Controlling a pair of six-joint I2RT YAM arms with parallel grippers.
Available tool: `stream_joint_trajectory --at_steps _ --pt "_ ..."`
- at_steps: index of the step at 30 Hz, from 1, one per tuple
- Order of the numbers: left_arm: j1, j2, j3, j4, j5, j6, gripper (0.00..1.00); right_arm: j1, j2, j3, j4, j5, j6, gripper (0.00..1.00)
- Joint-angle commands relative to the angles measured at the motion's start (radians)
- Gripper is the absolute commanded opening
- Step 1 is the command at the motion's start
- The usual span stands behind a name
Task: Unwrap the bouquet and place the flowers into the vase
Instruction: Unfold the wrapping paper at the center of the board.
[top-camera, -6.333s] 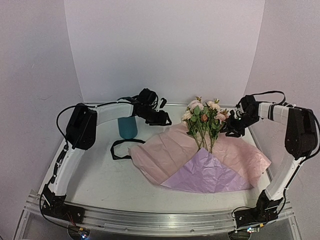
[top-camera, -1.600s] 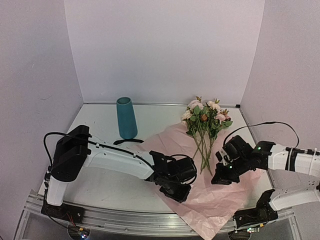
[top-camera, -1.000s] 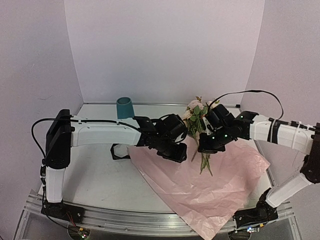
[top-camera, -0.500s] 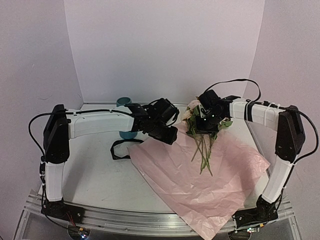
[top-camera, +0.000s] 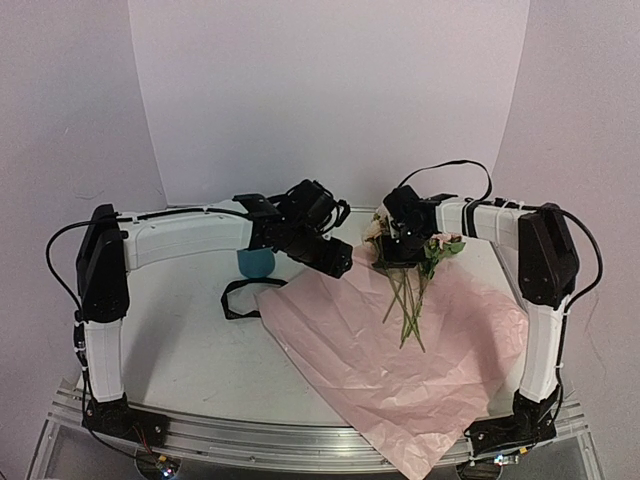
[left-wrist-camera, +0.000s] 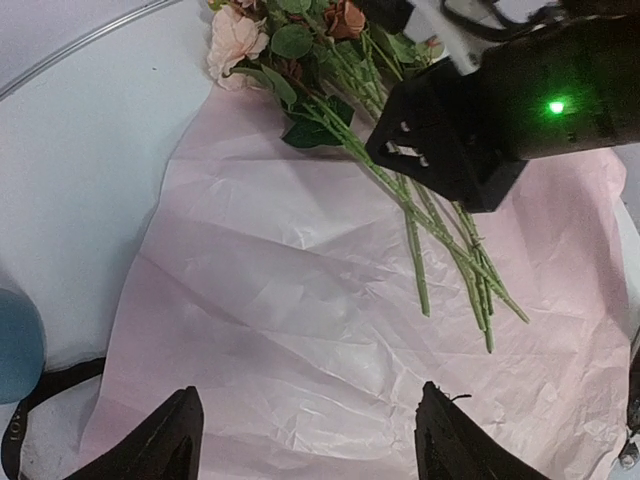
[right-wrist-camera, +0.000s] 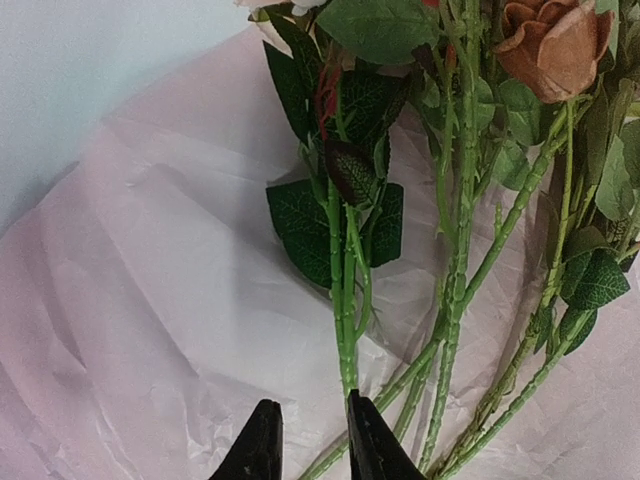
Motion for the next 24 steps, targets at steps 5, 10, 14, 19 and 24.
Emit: stream_joint_trajectory --at_steps 5,10,14,19,24 --pt "0.007 -0.093 -0.03 0.062 0.038 0.0 0.95 -0.016 0.075 0.074 -0.042 0.068 -0.056 0.32" --pt "0.009 -0.095 -0.027 0.07 0.021 -0.022 0.96 -0.023 0.106 0.086 -0.048 0.089 -0.072 0.32" --pt "0.011 -0.094 -0.025 0.072 0.003 -0.033 0.95 -0.027 0.127 0.081 -0.048 0.07 -0.082 0.3" --pt "0.013 -0.092 -0.023 0.076 -0.014 -0.05 0.95 -0.028 0.155 0.075 -0.046 0.035 -0.089 0.27" --pt "0.014 -0.092 -0.023 0.079 -0.029 -0.056 0.95 -0.027 0.186 0.083 -0.039 -0.004 -0.089 0.26"
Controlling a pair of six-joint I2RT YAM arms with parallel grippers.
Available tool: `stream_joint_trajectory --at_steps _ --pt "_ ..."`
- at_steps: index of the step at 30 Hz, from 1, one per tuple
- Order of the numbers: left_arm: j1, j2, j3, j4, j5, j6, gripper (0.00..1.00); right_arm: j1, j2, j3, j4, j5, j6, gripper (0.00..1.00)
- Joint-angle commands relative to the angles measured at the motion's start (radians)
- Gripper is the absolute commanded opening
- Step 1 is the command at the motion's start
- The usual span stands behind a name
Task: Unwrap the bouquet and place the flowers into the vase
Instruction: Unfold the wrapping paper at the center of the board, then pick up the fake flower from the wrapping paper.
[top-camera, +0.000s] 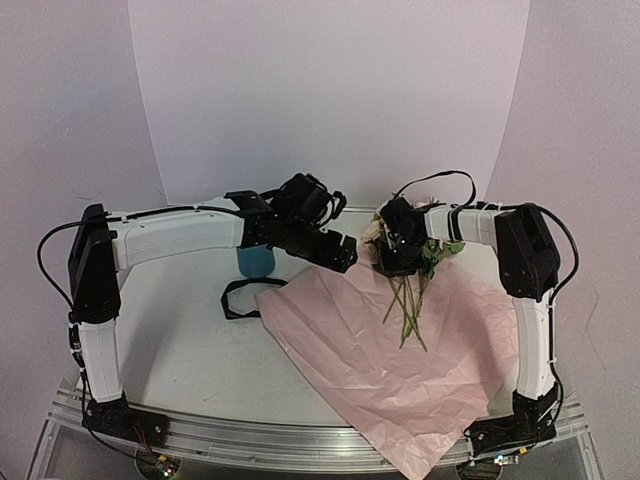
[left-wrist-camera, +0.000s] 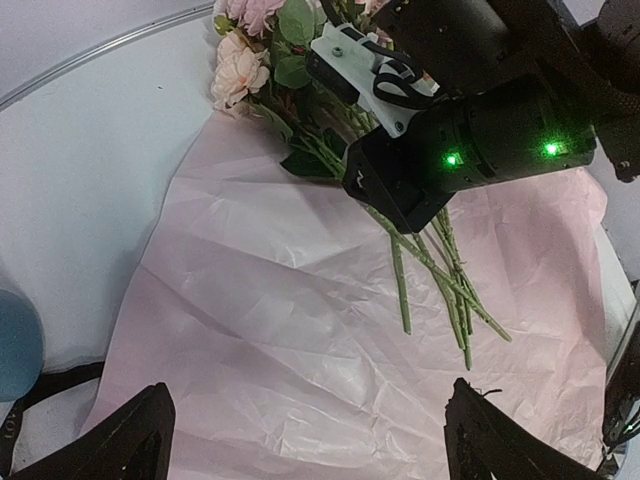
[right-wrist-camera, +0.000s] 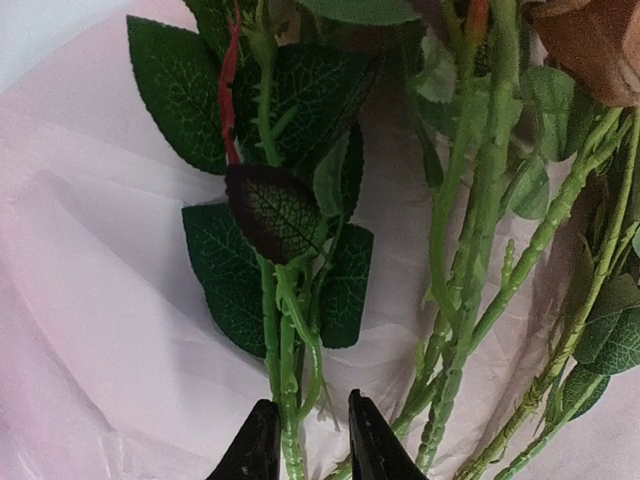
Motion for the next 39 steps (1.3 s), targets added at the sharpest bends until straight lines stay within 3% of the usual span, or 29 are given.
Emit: stream_joint_trajectory --at_steps 1,6,15,20,30,39 --pt "0.007 -0.049 0.003 0.038 -0.035 -0.013 0.95 0.0 0.047 0.031 -0.039 -0.041 -0.01 0.26" --pt "0.009 -0.047 0.003 0.038 -0.035 -0.013 0.95 -0.001 0.057 0.04 -0.038 -0.066 -0.01 0.25" --pt "0.012 -0.044 0.003 0.039 -0.033 -0.011 0.95 -0.001 -0.04 0.019 -0.021 -0.1 -0.015 0.1" --pt "0.012 -0.035 0.017 0.039 -0.032 -0.005 0.94 -0.001 -0.118 0.008 0.0 -0.197 -0.038 0.0" --pt "0.014 -0.003 0.06 0.045 -0.022 -0.004 0.94 0.0 -0.173 -0.003 0.044 -0.427 -0.035 0.0" --pt "0.066 -0.023 0.065 0.129 0.103 -0.12 0.92 0.0 -0.302 -0.148 0.254 -0.608 0.006 0.01"
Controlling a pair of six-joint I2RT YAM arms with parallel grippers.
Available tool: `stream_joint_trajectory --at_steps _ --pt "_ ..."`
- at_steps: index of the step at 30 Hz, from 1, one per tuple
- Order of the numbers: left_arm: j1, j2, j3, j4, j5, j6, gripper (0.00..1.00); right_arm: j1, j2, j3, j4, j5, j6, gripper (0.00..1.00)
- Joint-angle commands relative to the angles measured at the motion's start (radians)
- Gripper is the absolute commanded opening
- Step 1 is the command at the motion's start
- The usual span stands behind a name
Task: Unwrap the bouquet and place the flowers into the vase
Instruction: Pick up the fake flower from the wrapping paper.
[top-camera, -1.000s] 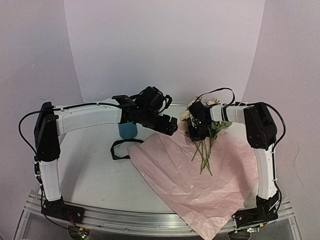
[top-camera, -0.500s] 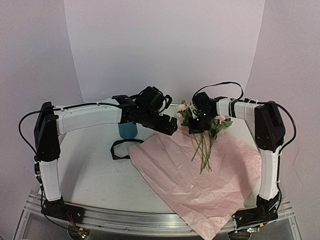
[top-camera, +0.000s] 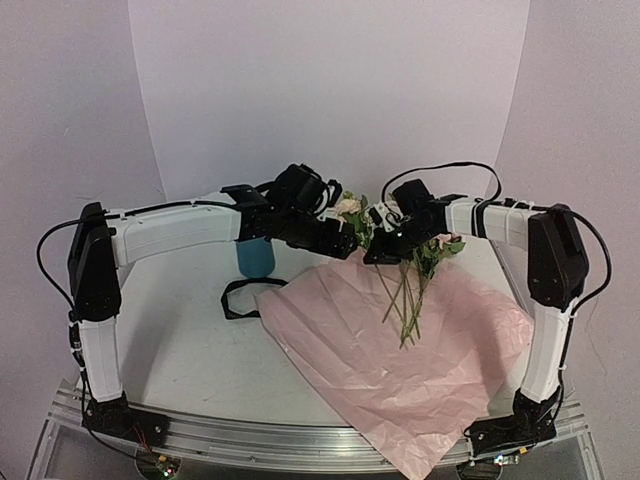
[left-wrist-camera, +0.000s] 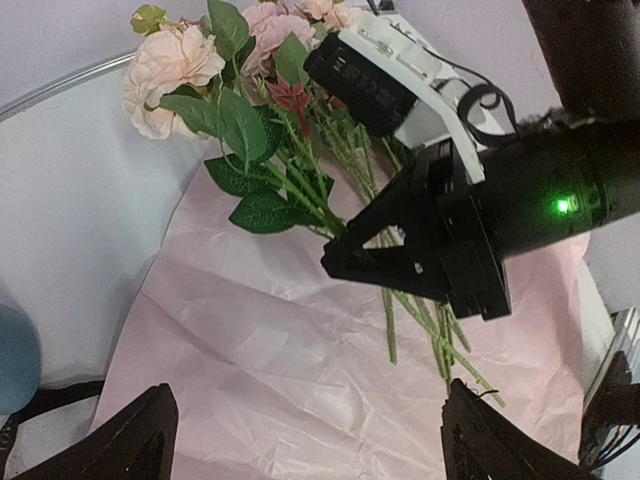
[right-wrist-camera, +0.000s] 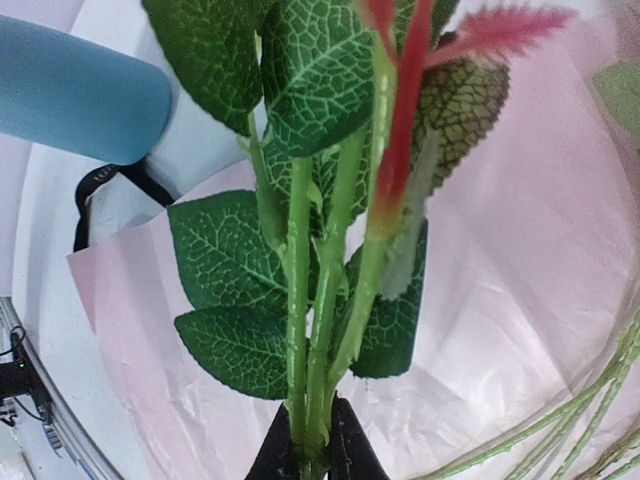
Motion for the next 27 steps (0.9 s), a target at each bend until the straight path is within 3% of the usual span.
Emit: stream_joint_trajectory --at_steps 1,10,16,27 --pt "0.052 -0.034 0.031 0.117 0.121 -0.108 0.92 0.0 -0.131 -0.065 0.131 -0.14 0.03 0.02" --pt "0.127 -0.086 -0.095 0.39 0.325 -0.309 0.8 0.0 -0.254 -0.177 0.343 -0.272 0.098 0.03" --pt "0.139 -0.072 -0.114 0.53 0.406 -0.386 0.67 0.0 -0.283 -0.181 0.359 -0.303 0.117 0.04" --pt "0.138 -0.011 -0.088 0.623 0.452 -0.477 0.61 0.001 -0.308 -0.191 0.362 -0.357 0.11 0.04"
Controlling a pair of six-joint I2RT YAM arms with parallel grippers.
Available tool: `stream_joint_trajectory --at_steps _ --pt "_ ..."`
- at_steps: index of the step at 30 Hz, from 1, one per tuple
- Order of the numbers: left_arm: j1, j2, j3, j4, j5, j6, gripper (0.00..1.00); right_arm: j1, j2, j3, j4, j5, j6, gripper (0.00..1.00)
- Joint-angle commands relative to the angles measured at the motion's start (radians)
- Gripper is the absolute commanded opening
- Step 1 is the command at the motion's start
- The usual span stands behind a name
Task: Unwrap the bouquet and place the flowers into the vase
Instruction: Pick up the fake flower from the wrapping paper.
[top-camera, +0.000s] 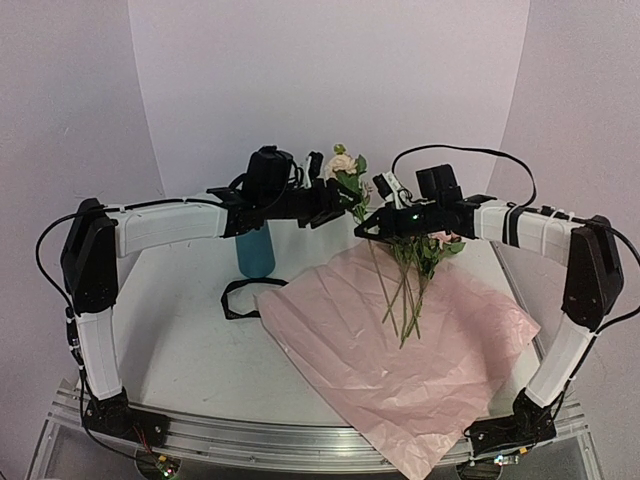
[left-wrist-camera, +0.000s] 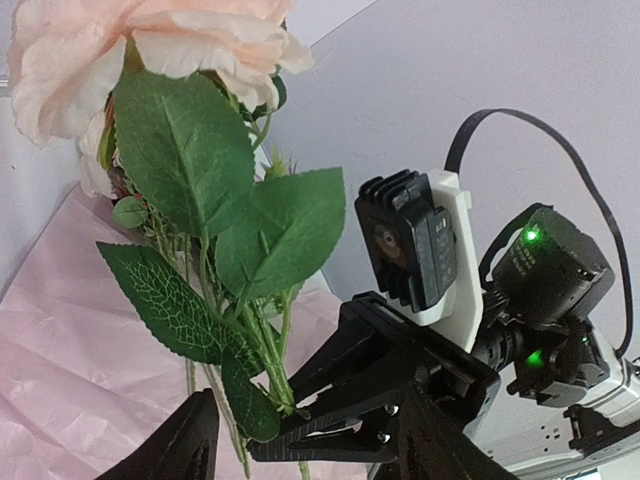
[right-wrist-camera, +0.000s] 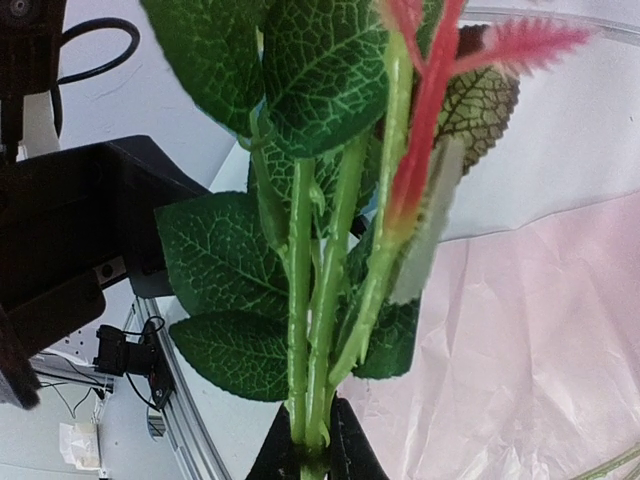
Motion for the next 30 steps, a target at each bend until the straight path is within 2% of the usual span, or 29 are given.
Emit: stream_joint_trajectory --at_steps 1,12,17,21,30 --pt "-0.001 0.011 0.035 0.084 0.037 -0.062 0.6 0.001 -0.063 -0.002 0.03 -0.065 -0.004 0.04" --pt "-0.001 0.066 0.074 0.086 0.05 -0.103 0.62 0.001 -0.05 0.022 0.031 -0.105 -0.002 0.05" --pt "-0.001 0.092 0.108 0.086 0.058 -0.099 0.58 0.001 -0.043 0.029 0.031 -0.127 -0.002 0.05" --pt "0.0 0.102 0.117 0.086 0.055 -0.099 0.51 0.002 -0.036 0.031 0.032 -0.15 -0.003 0.05" --pt "0.002 0.112 0.125 0.086 0.054 -0.099 0.29 0.001 -0.022 0.043 0.034 -0.166 -0.005 0.06"
